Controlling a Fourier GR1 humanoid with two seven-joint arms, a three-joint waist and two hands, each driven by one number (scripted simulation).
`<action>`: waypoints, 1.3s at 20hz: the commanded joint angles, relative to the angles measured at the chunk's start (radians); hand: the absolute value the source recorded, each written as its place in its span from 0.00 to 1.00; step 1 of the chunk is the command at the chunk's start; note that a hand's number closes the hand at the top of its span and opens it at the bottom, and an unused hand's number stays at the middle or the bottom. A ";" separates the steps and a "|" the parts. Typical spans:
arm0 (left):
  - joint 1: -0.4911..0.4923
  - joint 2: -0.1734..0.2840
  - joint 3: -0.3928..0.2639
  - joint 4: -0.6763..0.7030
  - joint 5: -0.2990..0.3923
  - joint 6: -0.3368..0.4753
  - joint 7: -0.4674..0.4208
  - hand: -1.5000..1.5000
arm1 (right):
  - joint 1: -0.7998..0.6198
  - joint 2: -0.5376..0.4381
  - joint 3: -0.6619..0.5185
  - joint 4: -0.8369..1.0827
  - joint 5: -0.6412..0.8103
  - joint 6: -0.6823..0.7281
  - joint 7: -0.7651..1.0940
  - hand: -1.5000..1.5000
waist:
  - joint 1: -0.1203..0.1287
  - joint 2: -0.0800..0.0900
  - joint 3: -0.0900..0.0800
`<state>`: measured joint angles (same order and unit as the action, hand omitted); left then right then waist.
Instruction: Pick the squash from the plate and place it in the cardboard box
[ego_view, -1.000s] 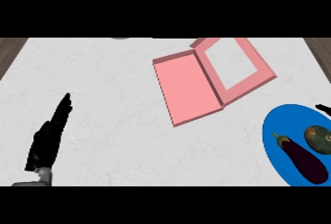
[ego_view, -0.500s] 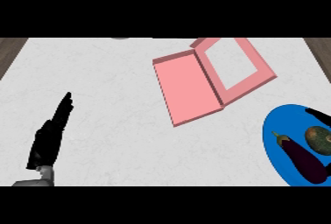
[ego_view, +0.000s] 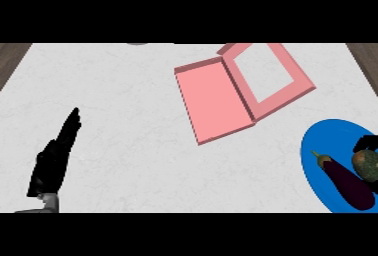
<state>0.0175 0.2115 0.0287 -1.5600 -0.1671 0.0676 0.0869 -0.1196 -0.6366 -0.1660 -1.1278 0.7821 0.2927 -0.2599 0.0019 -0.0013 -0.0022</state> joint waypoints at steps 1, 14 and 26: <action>0.061 -0.030 -0.028 -0.070 -0.040 0.030 0.023 0.50 | -0.034 -0.007 -0.024 0.043 0.041 -0.104 -0.045 1.00 | 0.005 0.001 0.003; -0.009 -0.018 0.024 0.032 -0.012 0.004 -0.018 0.50 | 0.149 0.310 0.139 -0.612 0.298 -0.080 0.720 1.00 | -0.009 -0.001 0.001; 0.015 -0.006 0.028 0.014 -0.011 -0.022 -0.015 0.50 | -0.010 0.457 0.132 -0.926 0.132 -0.093 0.739 1.00 | 0.004 -0.003 0.002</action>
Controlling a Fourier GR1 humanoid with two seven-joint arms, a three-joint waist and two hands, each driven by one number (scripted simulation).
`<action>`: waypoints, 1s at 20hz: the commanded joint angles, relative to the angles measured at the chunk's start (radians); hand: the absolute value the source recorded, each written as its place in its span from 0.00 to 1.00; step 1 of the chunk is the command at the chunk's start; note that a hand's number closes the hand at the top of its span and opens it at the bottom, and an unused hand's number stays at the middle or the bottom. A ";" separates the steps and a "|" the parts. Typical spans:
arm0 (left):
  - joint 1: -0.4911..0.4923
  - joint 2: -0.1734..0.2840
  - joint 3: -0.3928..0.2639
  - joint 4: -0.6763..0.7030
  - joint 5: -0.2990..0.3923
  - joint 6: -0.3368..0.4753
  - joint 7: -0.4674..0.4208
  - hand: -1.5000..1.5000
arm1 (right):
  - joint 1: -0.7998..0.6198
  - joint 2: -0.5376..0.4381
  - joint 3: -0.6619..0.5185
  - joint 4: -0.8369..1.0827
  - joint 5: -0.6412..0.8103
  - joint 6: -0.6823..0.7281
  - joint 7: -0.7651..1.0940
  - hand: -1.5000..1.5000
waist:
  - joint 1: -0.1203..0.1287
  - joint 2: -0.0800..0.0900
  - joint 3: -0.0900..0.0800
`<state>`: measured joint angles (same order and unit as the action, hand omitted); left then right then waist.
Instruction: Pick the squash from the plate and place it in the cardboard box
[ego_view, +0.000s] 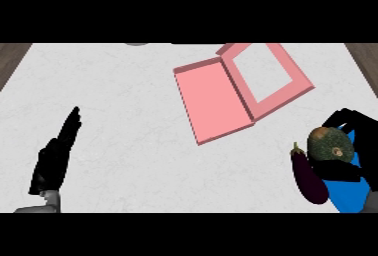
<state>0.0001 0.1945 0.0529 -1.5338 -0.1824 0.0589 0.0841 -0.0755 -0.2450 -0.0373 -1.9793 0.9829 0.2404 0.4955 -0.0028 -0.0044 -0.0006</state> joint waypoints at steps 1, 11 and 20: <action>0.040 -0.004 -0.021 -0.020 -0.010 -0.011 -0.016 0.50 | -0.061 0.032 -0.045 -0.087 -0.129 -0.030 -0.069 1.00 | 0.004 0.001 0.001; -0.058 0.033 0.053 0.043 0.023 -0.041 0.006 0.50 | -0.455 0.120 0.032 0.015 -0.146 0.059 0.109 1.00 | 0.011 0.006 0.000; -0.044 -0.025 0.003 0.054 -0.031 -0.006 -0.045 0.50 | -0.738 0.198 0.049 0.420 -0.049 -0.052 0.162 1.00 | 0.015 0.007 0.000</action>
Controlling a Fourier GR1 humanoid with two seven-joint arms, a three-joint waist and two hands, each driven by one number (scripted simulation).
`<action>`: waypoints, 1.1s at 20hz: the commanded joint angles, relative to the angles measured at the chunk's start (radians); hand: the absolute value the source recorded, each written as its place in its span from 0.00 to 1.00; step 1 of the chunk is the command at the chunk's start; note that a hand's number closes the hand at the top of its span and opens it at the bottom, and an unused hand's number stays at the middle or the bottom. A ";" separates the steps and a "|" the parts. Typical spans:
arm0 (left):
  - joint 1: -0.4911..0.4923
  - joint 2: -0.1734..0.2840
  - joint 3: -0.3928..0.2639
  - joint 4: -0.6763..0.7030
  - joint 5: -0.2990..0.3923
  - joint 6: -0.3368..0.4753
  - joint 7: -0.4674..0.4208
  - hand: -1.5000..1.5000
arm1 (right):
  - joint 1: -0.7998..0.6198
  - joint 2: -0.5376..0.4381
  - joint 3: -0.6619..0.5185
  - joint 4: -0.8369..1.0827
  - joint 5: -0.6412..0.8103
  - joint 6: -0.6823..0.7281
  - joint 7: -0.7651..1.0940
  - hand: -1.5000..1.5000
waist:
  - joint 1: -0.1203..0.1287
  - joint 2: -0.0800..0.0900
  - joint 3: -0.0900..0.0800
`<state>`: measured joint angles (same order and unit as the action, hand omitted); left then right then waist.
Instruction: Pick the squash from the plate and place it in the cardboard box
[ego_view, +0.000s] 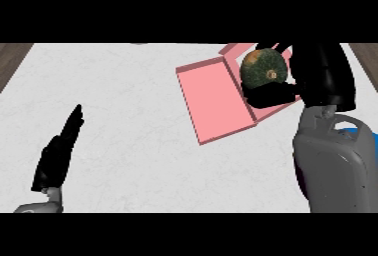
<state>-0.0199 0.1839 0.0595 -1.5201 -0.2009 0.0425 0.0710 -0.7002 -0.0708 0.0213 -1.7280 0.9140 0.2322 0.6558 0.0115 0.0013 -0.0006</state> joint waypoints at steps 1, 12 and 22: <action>0.026 -0.021 -0.035 -0.058 -0.020 0.002 0.038 0.50 | -0.133 -0.004 -0.053 0.238 -0.015 -0.047 -0.051 1.00 | 0.007 0.001 0.001; -0.038 -0.040 -0.018 0.057 -0.023 0.011 -0.029 0.50 | -0.298 0.070 -0.049 0.803 0.031 -0.287 -0.111 1.00 | 0.013 0.009 0.000; 0.004 -0.054 -0.040 -0.032 -0.039 0.014 0.005 0.50 | -0.485 0.054 -0.205 1.202 -0.058 -0.498 -0.252 0.00 | 0.024 0.010 0.001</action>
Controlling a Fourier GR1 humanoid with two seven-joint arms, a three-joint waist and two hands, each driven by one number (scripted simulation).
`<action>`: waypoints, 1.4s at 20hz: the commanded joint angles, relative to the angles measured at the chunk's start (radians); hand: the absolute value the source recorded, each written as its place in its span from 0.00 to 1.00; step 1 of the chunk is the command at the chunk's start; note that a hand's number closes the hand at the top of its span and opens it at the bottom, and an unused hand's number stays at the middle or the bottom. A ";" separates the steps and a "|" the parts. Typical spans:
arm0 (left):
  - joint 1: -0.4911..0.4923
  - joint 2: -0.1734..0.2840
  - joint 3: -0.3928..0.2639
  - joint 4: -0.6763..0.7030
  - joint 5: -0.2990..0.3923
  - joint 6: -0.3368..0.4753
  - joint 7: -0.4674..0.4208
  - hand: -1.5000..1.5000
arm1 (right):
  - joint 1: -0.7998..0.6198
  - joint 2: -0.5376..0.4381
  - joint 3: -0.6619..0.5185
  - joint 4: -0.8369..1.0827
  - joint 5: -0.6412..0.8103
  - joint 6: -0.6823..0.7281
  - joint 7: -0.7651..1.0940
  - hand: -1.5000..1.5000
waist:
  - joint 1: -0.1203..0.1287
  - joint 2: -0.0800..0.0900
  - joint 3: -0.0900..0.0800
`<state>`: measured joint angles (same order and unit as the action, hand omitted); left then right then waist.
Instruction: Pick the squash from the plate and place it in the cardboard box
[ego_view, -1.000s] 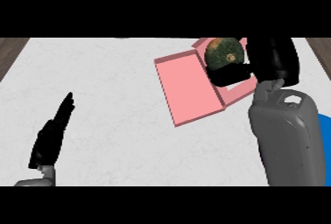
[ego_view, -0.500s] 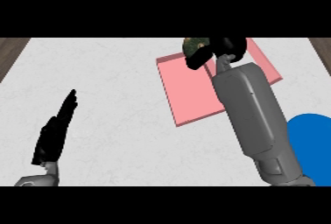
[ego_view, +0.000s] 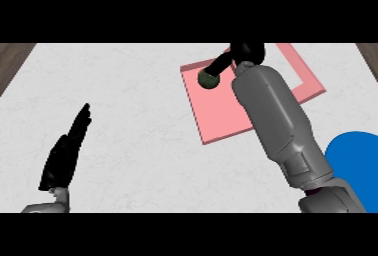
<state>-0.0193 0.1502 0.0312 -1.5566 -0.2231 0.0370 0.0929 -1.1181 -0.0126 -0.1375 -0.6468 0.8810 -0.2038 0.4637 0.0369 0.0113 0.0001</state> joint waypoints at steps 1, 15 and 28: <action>0.022 0.001 -0.007 -0.060 -0.011 0.001 0.045 0.50 | 0.016 0.009 -0.036 0.098 -0.031 -0.094 -0.115 0.00 | -0.008 -0.004 0.000; 0.007 0.030 0.053 0.000 0.020 -0.013 0.005 0.50 | 0.054 -0.055 -0.315 -0.107 -0.401 -0.332 -0.372 0.00 | -0.030 -0.009 0.001; 0.038 0.004 0.034 -0.021 -0.012 0.008 0.015 0.50 | 0.455 -0.292 -0.417 -0.542 -0.613 -0.083 -0.334 0.00 | -0.059 -0.017 0.000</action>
<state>0.0314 0.1765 0.0876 -1.5786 -0.2046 0.0203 0.0936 -0.7787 -0.2297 -0.5137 -1.0792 0.3538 -0.3971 0.1404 -0.0176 -0.0064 0.0000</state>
